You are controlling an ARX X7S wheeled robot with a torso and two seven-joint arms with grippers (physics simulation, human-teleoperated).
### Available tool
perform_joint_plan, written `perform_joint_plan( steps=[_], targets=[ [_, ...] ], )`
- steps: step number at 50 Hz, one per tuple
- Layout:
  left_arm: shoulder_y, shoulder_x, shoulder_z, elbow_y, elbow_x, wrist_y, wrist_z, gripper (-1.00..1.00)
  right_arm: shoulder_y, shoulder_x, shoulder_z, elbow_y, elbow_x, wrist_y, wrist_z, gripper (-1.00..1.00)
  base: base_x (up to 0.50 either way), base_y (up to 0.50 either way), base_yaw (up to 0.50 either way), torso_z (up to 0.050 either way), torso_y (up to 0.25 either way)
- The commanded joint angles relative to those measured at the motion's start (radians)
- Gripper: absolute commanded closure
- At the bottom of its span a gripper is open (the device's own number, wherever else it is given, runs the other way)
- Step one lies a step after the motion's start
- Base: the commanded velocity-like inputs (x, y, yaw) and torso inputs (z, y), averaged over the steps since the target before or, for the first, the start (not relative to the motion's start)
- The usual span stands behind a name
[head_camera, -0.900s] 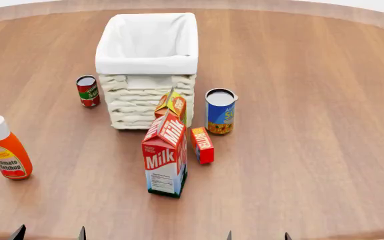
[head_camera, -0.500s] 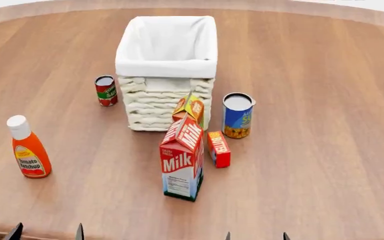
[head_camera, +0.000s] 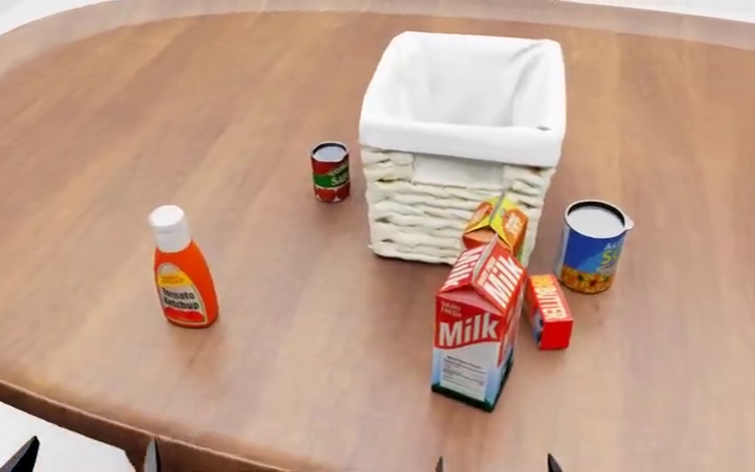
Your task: Pick up the butter and put it in the basket.
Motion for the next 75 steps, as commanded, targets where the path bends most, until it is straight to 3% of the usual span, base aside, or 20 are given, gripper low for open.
perform_joint_plan(
  steps=[1,16,52,54,59,75],
  targets=[
    [-0.003,-0.014,0.016,-0.001,-0.013,0.002,-0.016,-1.00,0.007,0.014,-0.025,-0.008,0.003,0.017,0.015,-1.00,0.00,0.00,0.50,0.000,0.000],
    [0.002,-0.031,0.037,0.012,-0.030,-0.004,-0.031,-1.00,0.007,0.031,-0.048,-0.034,0.003,0.016,0.038,-1.00,0.00,0.00,0.37,0.000,0.000],
    [-0.009,-0.058,0.068,0.001,-0.061,0.002,-0.057,-1.00,0.008,0.062,-0.093,-0.067,-0.027,0.039,0.096,-1.00,0.14,-0.48,0.00,0.000,0.000],
    [-0.013,-0.062,0.065,0.020,-0.070,-0.018,-0.058,-1.00,0.015,0.062,-0.086,-0.063,-0.001,0.076,0.081,-1.00,0.00,0.00,0.00,0.000,0.000],
    [-0.171,-0.081,-0.043,0.188,-0.203,-0.294,-0.124,-1.00,-0.026,0.075,-0.076,-0.134,-0.005,0.062,0.102,-1.00,0.05,0.01,0.00,0.000,0.000],
    [-0.164,-0.140,-0.096,0.356,-0.254,-0.345,-0.139,-1.00,-0.055,0.079,-0.087,-0.154,0.005,0.083,0.120,-1.00,0.43,0.12,0.00,0.000,0.000]
  ],
)
